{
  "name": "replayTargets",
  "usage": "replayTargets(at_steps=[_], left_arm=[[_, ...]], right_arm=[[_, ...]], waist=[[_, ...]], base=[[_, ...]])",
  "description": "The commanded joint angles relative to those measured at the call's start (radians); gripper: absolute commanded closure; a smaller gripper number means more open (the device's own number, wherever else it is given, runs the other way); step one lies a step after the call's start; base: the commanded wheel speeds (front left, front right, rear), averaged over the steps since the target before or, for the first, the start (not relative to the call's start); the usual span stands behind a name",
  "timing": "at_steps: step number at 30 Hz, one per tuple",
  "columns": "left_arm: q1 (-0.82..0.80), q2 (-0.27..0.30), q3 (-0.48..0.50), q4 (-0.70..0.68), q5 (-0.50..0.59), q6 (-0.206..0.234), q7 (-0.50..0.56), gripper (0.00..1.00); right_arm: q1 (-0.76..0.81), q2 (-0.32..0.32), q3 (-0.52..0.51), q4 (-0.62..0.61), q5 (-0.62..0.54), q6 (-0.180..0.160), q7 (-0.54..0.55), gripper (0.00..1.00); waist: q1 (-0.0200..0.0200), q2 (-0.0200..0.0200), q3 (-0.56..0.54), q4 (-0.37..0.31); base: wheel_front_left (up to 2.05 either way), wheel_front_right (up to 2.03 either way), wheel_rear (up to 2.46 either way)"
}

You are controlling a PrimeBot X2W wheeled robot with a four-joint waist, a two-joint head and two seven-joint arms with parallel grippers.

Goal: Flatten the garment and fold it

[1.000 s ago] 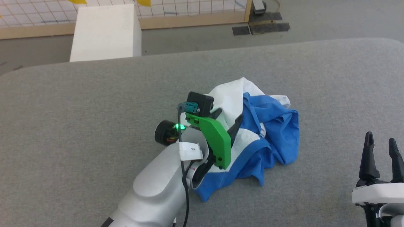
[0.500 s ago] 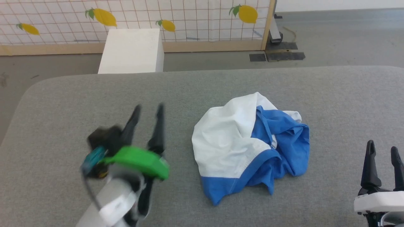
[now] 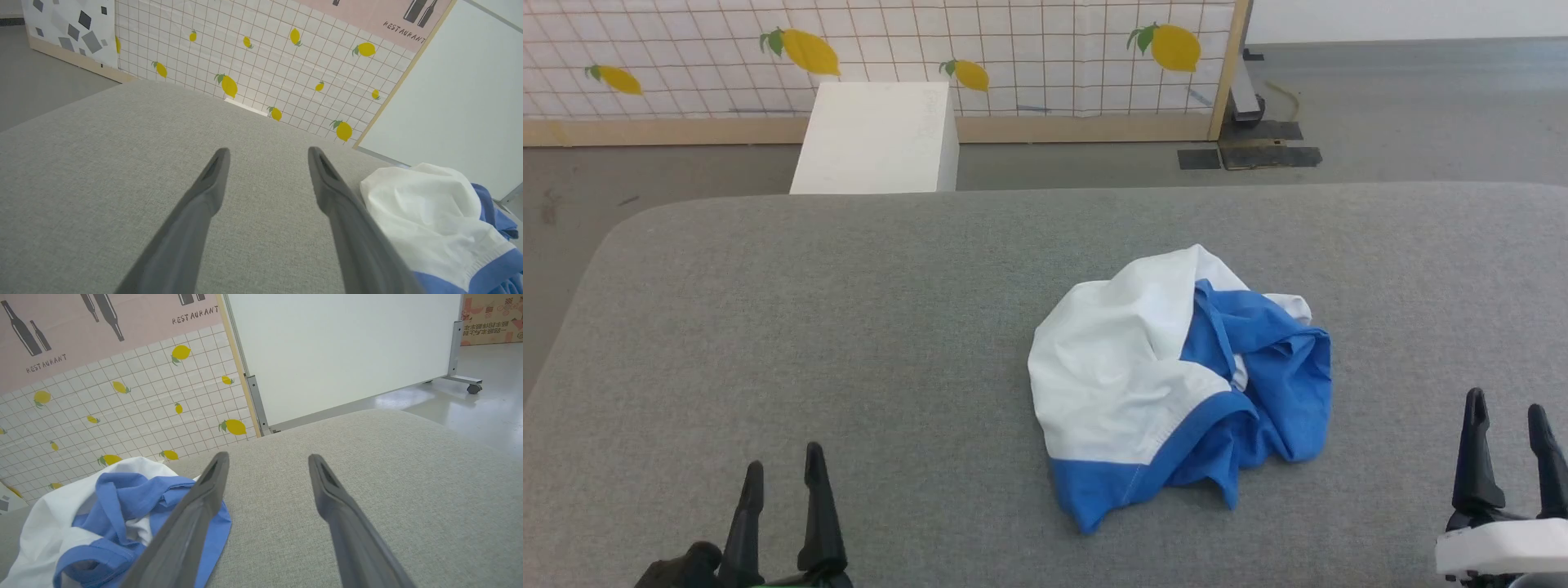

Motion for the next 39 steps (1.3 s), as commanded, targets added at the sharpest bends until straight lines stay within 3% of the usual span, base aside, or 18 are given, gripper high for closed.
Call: replayTargets(at_steps=[1,5,11,14,18,30,34,39], left_arm=[[0.009,-0.007,0.019,0.000,0.018,-0.021,-0.004,0.00],[0.005,-0.019,0.045,0.008,0.036,-0.061,-0.004,0.00],[-0.035,-0.020,0.028,-0.005,0.017,-0.056,-0.004,0.00],[-0.048,-0.020,0.013,-0.011,0.014,-0.051,-0.004,0.00],[-0.065,-0.020,-0.014,-0.008,0.014,-0.052,-0.004,0.00],[-0.106,-0.020,-0.059,0.014,0.001,-0.059,-0.004,0.00],[-0.123,-0.020,-0.066,0.020,-0.004,-0.062,-0.004,0.00],[-0.151,-0.020,-0.082,0.030,-0.008,-0.072,-0.004,0.00]], right_arm=[[0.011,0.000,0.004,0.001,-0.006,-0.002,-0.005,0.00],[0.007,0.000,0.017,0.003,-0.014,-0.002,-0.005,0.00],[-0.074,0.000,0.085,-0.001,-0.083,-0.002,0.009,0.00],[-0.155,-0.004,0.115,-0.003,-0.111,-0.002,0.120,0.00],[-0.244,-0.068,0.153,-0.012,-0.101,-0.002,0.303,0.00],[-0.259,-0.254,0.233,-0.019,0.116,-0.002,0.923,0.00],[-0.242,-0.290,0.251,-0.027,0.136,-0.002,1.004,0.00],[-0.246,-0.297,0.274,0.023,0.124,-0.002,1.028,0.00]], waist=[[0.0000,-0.0001,-0.001,0.005],[0.0000,-0.0001,-0.004,0.012],[0.0000,-0.0001,0.014,0.019],[0.0000,-0.0001,0.031,0.020],[0.0000,-0.0001,0.056,0.036],[0.0000,-0.0001,0.139,0.110],[0.0000,-0.0001,0.168,0.133],[0.0000,-0.0001,0.200,0.162]], base=[[0.00,0.00,0.00],[0.00,0.00,0.00],[0.00,0.00,0.00],[0.00,0.00,0.00],[0.00,0.00,0.00],[0.00,0.00,0.00],[0.00,0.00,0.00],[0.00,0.00,0.00]])
